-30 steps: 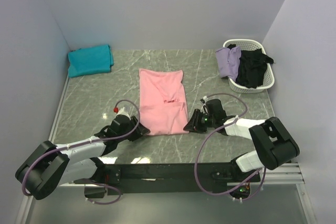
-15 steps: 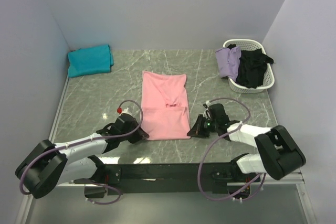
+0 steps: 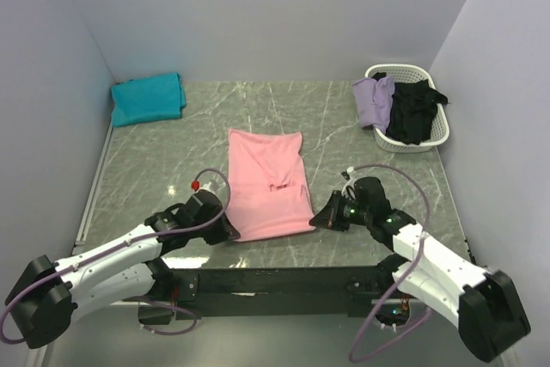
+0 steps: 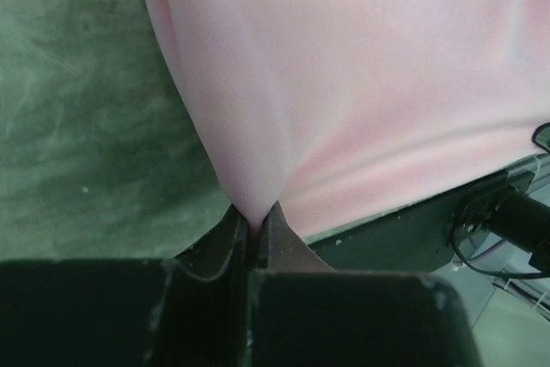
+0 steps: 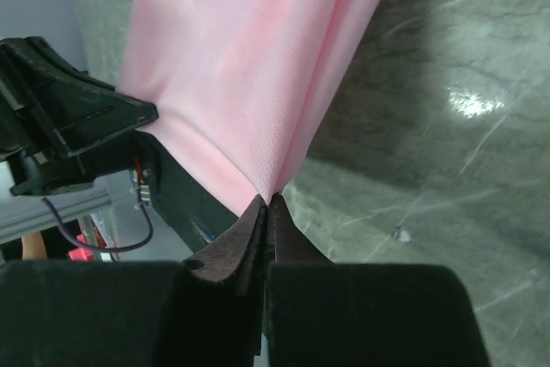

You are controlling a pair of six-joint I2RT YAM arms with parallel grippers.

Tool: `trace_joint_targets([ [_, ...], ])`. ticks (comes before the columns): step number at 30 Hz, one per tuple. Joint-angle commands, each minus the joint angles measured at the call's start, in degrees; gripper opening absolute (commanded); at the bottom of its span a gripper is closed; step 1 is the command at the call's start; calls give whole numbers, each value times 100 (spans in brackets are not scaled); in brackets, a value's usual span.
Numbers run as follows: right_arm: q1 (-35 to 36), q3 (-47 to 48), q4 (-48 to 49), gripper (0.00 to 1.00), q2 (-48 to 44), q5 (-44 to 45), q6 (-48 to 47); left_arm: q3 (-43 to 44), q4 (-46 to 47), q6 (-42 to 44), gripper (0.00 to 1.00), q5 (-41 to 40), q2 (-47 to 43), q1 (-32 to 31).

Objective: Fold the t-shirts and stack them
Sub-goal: Fold the tshirt

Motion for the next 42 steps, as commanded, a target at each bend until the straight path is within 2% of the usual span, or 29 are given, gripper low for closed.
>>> trace_joint_targets([
  [1, 30, 222, -763, 0, -709, 214, 73, 506, -984, -17, 4, -241, -68, -110],
  [7, 39, 820, -906, 0, -561, 275, -94, 1525, -1564, 229, 10, -768, 344, -111],
  [11, 21, 1251, -809, 0, 44, 301, -313, 2245, -1723, 378, 13, -1181, 827, -102],
  [17, 13, 2086, -826, 0, 975, 565, -726, 2818, -1522, 633, 15, -1498, 1601, 64],
  [27, -110, 3430, -739, 0, 2594, 557, -1201, 3837, -1012, 1573, 16, -1296, 2944, 961],
  [36, -531, 4703, -791, 0, 4052, 293, -1465, 4768, -651, 2039, 12, -866, 4297, 1541],
  [42, -769, 5390, -976, 0, 4607, 179, -1641, 5585, -660, 2338, 11, -725, 4739, 1875],
])
